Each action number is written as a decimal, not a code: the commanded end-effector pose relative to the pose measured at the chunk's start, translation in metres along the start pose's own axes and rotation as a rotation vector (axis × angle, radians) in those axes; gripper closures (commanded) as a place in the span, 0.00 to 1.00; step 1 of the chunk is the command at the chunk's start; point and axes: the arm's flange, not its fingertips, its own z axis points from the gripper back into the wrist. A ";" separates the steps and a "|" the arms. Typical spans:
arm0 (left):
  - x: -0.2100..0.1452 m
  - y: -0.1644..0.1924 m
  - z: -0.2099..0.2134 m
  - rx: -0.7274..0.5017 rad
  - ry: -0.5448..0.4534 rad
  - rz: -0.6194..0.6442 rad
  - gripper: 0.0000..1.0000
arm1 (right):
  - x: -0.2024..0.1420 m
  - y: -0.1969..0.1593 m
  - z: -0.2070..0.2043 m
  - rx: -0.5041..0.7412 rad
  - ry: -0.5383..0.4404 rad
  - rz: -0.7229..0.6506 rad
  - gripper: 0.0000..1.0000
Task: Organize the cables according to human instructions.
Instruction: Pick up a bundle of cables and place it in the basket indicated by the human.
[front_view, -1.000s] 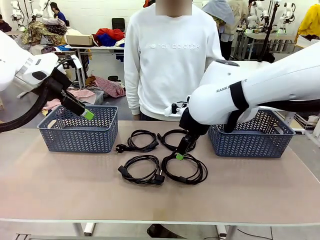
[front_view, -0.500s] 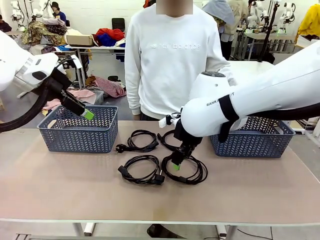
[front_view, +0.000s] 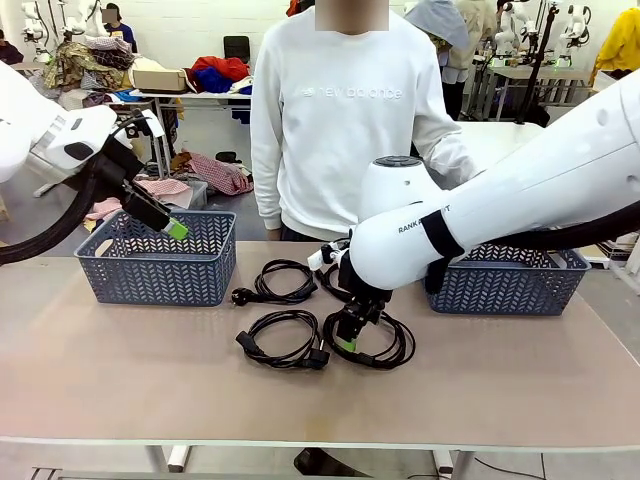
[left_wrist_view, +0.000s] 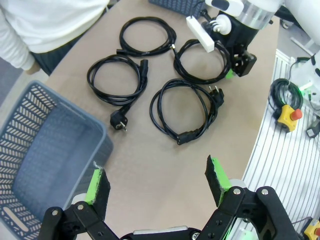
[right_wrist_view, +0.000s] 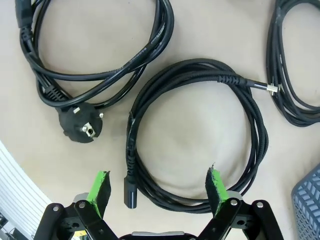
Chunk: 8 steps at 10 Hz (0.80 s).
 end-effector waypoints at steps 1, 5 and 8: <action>-0.001 0.002 0.000 -0.020 -0.023 -0.009 0.00 | 0.015 -0.002 -0.003 -0.016 0.014 -0.028 0.00; -0.001 0.002 0.000 -0.020 -0.023 -0.009 0.00 | 0.018 -0.002 -0.008 -0.011 0.007 -0.042 0.00; -0.001 0.002 0.000 -0.020 -0.023 -0.009 0.00 | 0.021 0.001 -0.016 -0.029 0.004 -0.039 0.00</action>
